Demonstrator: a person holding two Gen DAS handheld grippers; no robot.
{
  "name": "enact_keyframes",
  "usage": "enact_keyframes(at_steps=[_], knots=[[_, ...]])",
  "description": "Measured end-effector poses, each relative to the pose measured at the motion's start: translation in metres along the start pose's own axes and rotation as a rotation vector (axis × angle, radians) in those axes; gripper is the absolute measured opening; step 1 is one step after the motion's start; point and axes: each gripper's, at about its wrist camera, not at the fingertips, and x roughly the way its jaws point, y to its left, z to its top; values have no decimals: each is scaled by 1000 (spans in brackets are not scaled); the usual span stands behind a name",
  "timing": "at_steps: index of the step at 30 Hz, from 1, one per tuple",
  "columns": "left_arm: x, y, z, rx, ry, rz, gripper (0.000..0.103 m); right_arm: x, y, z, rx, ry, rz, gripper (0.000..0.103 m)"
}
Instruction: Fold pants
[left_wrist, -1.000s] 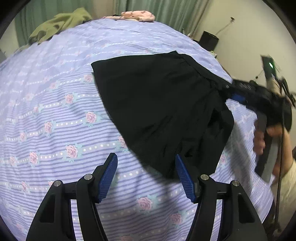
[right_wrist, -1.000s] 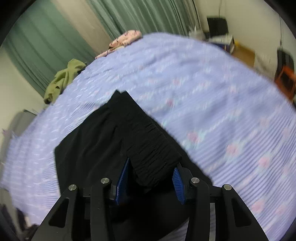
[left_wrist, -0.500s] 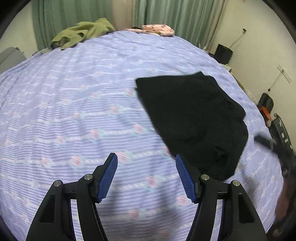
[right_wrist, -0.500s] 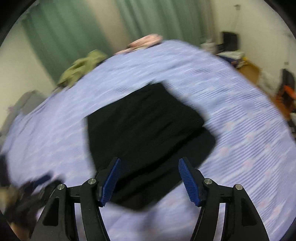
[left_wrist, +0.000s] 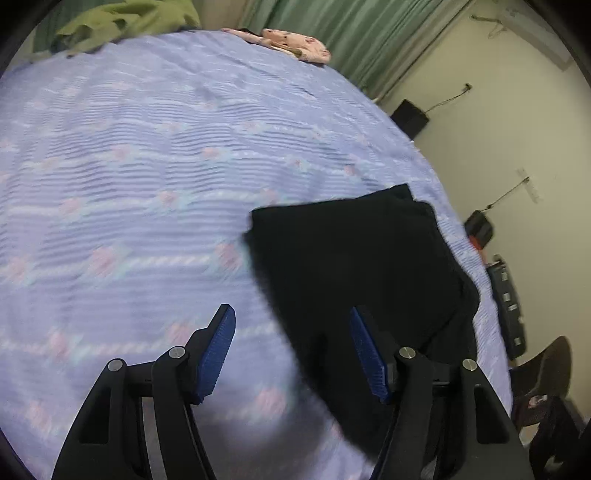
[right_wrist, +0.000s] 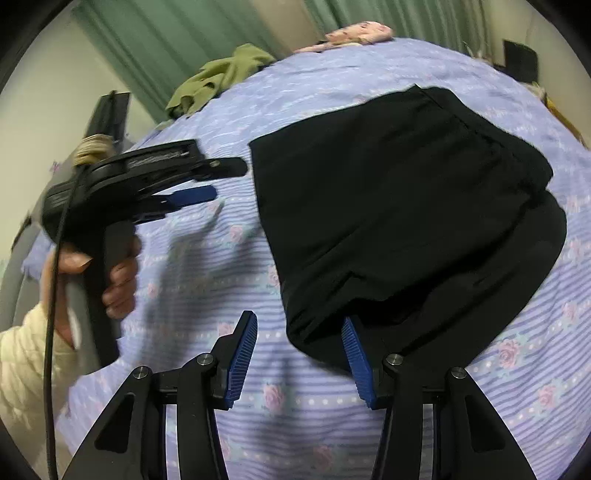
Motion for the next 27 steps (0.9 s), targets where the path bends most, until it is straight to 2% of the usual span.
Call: enact_keyframes(at_steps=[3,6,8,10,12,13,14,15,19,21,23,25,27], knots=[[18,-4,10,-13,-21,-21,62,3,-2,1,40,-3,-25,49],[35,-7,12,-7,-10,7,60,5,-6,1,79,-14,-43,49],[45,-3,13,-39,-5,12,48,7,-7,1,94,-17,-52,49],[48,3,15,-75,-9,-8,20,10,-9,3,103,-12,-52,47],[46,7,16,-118,-14,-25,13,13,-10,3,108,1,-46,37],[41,3,17,-112,-31,-16,10,13,-11,4,114,6,-35,28],[38,0,17,-102,-40,-3,10,13,-13,2,133,9,-17,13],[32,-8,19,-73,-63,27,9,12,-13,-2,144,19,-20,8],[31,-24,22,13,-78,98,8,4,-20,-19,225,38,-58,5],[40,-20,21,19,-51,123,9,10,-26,-25,267,60,-81,5],[43,-14,19,13,-37,128,10,16,-22,-28,247,81,-114,5],[44,-9,17,8,-35,144,22,18,-17,-28,246,102,-132,6],[37,-12,15,36,-54,214,34,19,-18,-31,283,158,-160,7]])
